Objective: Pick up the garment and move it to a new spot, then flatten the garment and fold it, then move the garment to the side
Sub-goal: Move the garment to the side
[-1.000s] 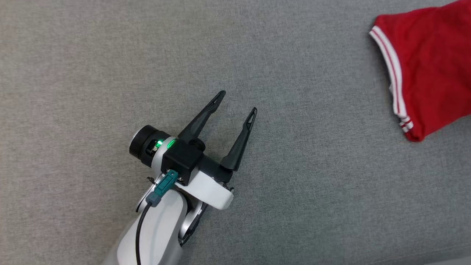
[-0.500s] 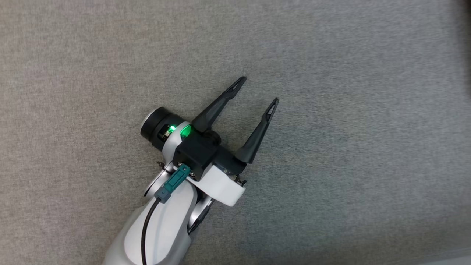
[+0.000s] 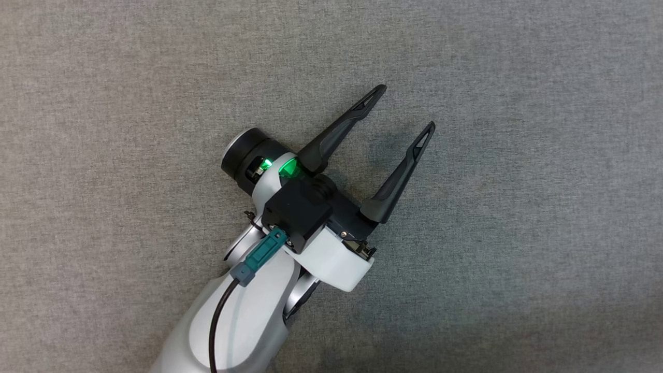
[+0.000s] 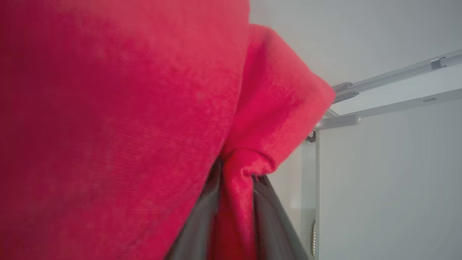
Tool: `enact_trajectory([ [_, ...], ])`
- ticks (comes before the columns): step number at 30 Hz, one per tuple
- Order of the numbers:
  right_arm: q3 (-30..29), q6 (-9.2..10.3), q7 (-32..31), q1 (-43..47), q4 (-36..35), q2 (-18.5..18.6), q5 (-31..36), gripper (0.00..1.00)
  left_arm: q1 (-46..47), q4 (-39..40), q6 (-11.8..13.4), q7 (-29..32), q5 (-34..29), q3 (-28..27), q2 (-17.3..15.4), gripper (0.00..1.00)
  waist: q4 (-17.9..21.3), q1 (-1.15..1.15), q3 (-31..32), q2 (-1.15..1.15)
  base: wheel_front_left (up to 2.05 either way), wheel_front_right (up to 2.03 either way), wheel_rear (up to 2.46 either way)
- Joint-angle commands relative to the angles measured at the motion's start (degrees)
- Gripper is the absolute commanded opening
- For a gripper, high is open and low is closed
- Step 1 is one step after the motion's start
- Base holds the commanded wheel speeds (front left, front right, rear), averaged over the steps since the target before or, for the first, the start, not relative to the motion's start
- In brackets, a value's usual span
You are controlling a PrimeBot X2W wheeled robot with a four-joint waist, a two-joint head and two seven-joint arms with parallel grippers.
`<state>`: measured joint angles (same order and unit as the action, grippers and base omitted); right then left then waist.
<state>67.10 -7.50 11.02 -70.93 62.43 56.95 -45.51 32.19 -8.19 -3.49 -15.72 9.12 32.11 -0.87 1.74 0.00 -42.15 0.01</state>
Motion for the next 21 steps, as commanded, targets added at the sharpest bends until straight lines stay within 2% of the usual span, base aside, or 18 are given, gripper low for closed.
enact_trajectory([
  [1, -0.1, 0.00, 0.0, 0.7, 0.5, -0.5, -0.3, 1.00, -1.9, -5.3, 0.9, 1.2, 0.8, -1.6, -3.7, 1.00, -0.1, 0.00, 0.1, -0.01, 0.00, 0.00, 0.00],
  [6, 0.1, -0.04, 0.6, 0.0, 2.9, -1.2, 0.0, 1.00, -2.0, -5.2, 1.3, 1.1, 1.7, -1.3, -3.7, 1.00, -0.6, 0.00, 2.2, -0.01, 0.00, 0.00, 0.00],
  [12, 1.0, 0.02, 1.4, -1.0, 4.3, -2.5, 1.4, 1.00, -3.6, -4.1, 1.7, 0.8, 2.4, -0.2, -2.5, 1.00, -0.3, 0.00, 8.0, -0.01, 0.00, 0.00, 0.00],
  [21, 0.6, 0.02, 3.7, 0.6, 0.7, -6.1, 0.8, 1.00, -8.0, -2.9, 2.8, 0.6, 4.2, -2.6, -2.2, 1.00, -0.6, 0.00, 18.5, -0.01, 0.00, 0.00, 0.00],
])
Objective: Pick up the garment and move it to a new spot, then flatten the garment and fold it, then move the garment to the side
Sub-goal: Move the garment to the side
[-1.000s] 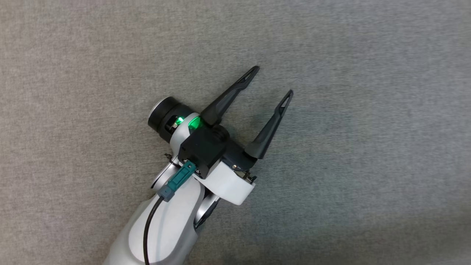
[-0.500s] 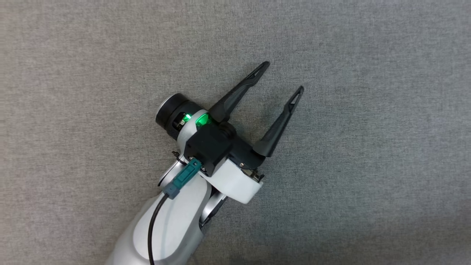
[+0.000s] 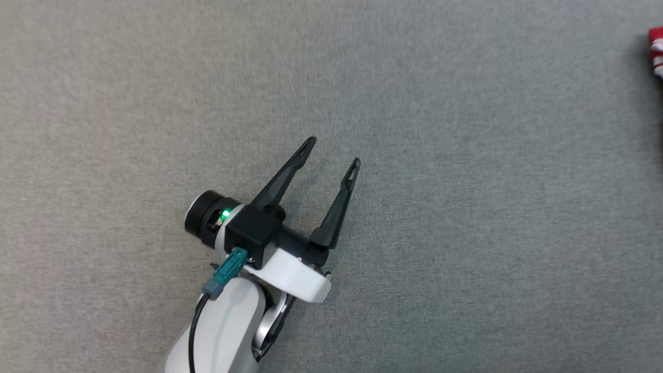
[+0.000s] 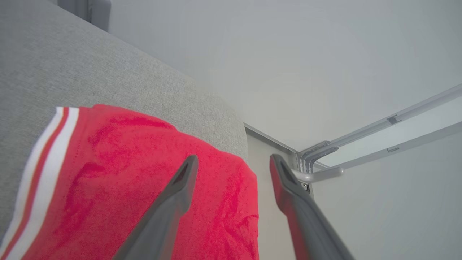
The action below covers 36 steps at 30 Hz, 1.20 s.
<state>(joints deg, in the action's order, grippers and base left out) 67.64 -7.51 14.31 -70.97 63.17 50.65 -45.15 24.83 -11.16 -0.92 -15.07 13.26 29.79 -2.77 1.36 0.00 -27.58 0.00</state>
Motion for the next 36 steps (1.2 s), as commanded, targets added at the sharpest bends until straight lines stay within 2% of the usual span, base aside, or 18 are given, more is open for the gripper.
enact_trajectory([
  [1, 0.0, 0.04, 0.7, 0.8, -0.8, -0.4, 1.3, 1.00, -1.3, 0.1, 0.4, 0.0, -0.1, -0.9, -0.3, 1.00, -0.4, 0.00, 5.3, 0.00, 0.00, 0.00, 0.00],
  [4, -3.2, 0.03, 1.0, 2.1, -5.7, -3.2, 2.9, 1.00, -3.9, 0.3, 1.2, 0.0, -0.3, -3.9, -0.3, 1.00, -0.8, 0.00, 9.2, 0.00, 0.00, 0.00, 0.00],
  [7, -9.0, 0.03, 0.9, 6.6, -11.4, -4.7, 5.3, 1.00, -6.6, 0.7, 1.6, 0.0, -0.8, -7.2, -0.3, 1.00, -1.4, 0.00, 12.5, 0.00, 0.00, 0.00, 0.00],
  [13, -26.2, 0.03, 0.9, 21.4, -22.9, -10.8, 10.4, 1.00, -11.9, 0.8, 0.7, 0.0, -1.4, -13.6, -0.3, 1.00, -3.4, 0.00, 18.6, 0.00, 0.00, 0.00, 0.00],
  [14, -32.7, 0.03, 0.9, 27.1, -26.3, -13.1, 13.0, 1.00, -13.6, 0.7, 0.3, 0.0, -1.3, -15.2, -0.3, 1.00, -4.2, 0.00, 20.4, 0.00, 0.00, 0.00, 0.00],
  [16, -39.1, 0.03, 0.9, 32.3, -30.1, -16.2, 15.4, 1.00, -15.0, 0.7, 0.1, 0.0, -1.5, -16.9, -0.3, 1.00, -4.9, 0.00, 21.8, 0.00, 0.00, 0.00, 0.00],
  [21, -51.1, 0.03, 0.9, 44.2, -38.8, -24.0, 24.2, 1.00, -18.6, 0.5, 0.0, 0.0, 0.6, -20.4, -0.3, 1.00, -6.0, 0.00, 24.7, 0.00, 0.00, 0.00, 0.00],
  [25, -56.0, 0.03, 0.9, 51.9, -44.1, -31.4, 31.8, 1.00, -20.7, -0.3, -0.1, 0.0, 1.5, -22.6, -0.3, 1.00, -6.7, 0.00, 26.7, 0.00, 0.00, 0.00, 0.00],
  [29, -60.2, 0.03, 0.9, 57.9, -48.2, -37.4, 35.7, 1.00, -22.0, -1.6, -0.7, 0.0, 3.0, -23.8, -0.3, 1.00, -7.1, 0.00, 27.8, 0.00, 0.00, 0.00, 0.00],
  [33, -65.0, 0.03, 0.9, 62.1, -50.6, -41.9, 38.0, 1.00, -22.6, -2.4, -1.3, 0.0, 4.9, -24.9, -0.2, 1.00, -7.4, 0.00, 28.6, 0.00, 0.00, 0.00, 0.00],
  [36, -66.4, 0.03, 0.9, 65.0, -52.1, -43.7, 40.1, 1.00, -23.1, -2.7, -1.5, 0.0, 4.5, -25.3, -0.3, 1.00, -7.4, 0.00, 28.9, 0.00, 0.00, 0.00, 0.00],
])
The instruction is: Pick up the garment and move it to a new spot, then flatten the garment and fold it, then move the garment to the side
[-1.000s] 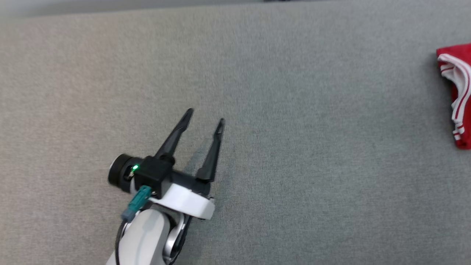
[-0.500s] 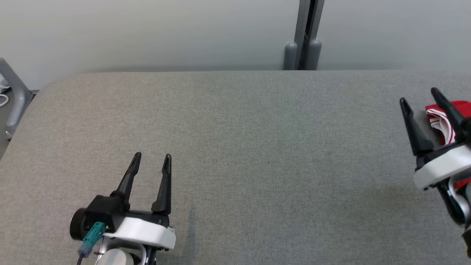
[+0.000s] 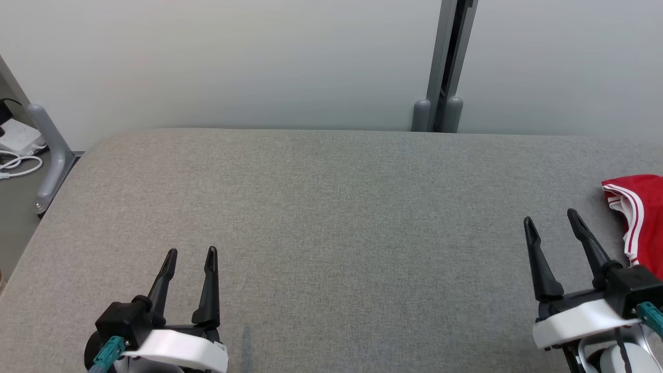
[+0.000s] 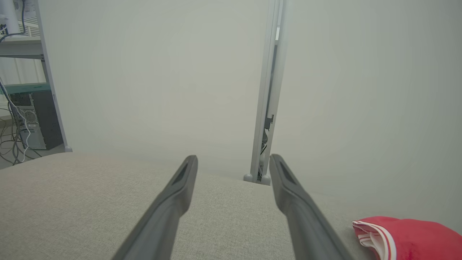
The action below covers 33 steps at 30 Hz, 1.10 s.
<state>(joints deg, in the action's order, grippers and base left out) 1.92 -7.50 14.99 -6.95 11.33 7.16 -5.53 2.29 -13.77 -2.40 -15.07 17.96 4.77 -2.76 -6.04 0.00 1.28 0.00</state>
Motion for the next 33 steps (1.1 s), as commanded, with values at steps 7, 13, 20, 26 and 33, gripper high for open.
enact_trajectory([
  [7, -4.2, 0.02, 0.2, 4.8, -0.3, -3.2, 1.7, 1.00, -1.9, -0.6, 2.2, 0.0, -0.5, -0.2, -0.3, 1.00, 0.7, 0.00, 0.6, 0.00, 0.00, 0.00, 0.00],
  [13, -5.2, 0.02, 0.2, 5.8, -0.9, -3.9, 2.0, 1.00, -3.0, -0.5, 3.5, 0.0, -1.4, 0.7, -0.3, 1.00, 1.2, 0.00, 0.8, 0.00, 0.00, 0.00, 0.00],
  [20, -6.5, 0.02, 0.2, 5.4, -0.8, -4.1, 2.3, 1.00, -3.0, -0.1, 4.4, 0.0, -2.1, 1.3, -0.3, 1.00, 1.5, 0.00, 1.1, 0.00, 0.00, 0.00, 0.00],
  [26, -6.8, 0.02, 0.2, 5.8, -0.6, -4.1, 2.7, 1.00, -3.7, 1.4, 5.3, 0.0, -2.4, 1.6, -0.3, 1.00, 1.5, 0.00, 1.5, 0.00, 0.00, 0.00, 0.00],
  [33, -6.4, 0.02, 0.2, 5.9, -0.8, -4.1, 3.0, 1.00, -3.8, 0.9, 4.9, 0.0, -1.7, 2.0, -0.3, 1.00, 1.6, 0.00, 1.6, 0.00, 0.00, 0.00, 0.00],
])
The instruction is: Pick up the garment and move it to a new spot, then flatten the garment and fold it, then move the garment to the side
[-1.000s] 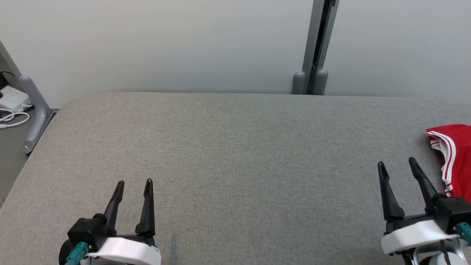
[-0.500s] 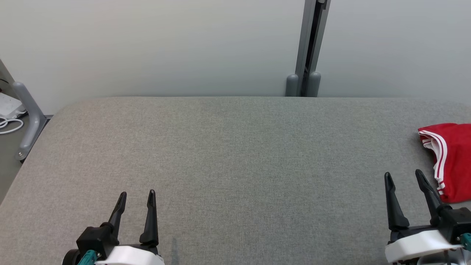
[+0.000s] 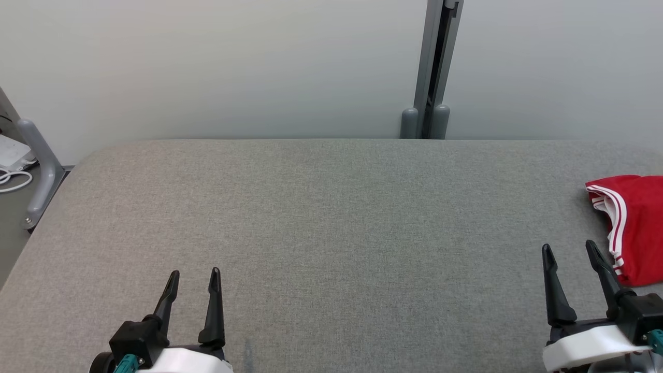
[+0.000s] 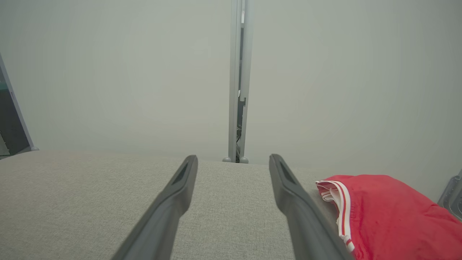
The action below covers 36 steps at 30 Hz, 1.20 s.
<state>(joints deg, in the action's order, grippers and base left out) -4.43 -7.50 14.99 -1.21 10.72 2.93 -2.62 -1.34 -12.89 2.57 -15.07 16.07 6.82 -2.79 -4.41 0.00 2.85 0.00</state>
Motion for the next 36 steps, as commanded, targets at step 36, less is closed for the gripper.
enact_trajectory([
  [36, 0.9, 0.02, 0.2, -0.4, -0.9, 0.1, 0.3, 1.00, 0.2, -0.4, -6.1, 0.0, 7.9, -3.7, -0.3, 1.00, -0.4, 0.00, -0.5, 0.00, 0.00, 0.00, 0.00],
])
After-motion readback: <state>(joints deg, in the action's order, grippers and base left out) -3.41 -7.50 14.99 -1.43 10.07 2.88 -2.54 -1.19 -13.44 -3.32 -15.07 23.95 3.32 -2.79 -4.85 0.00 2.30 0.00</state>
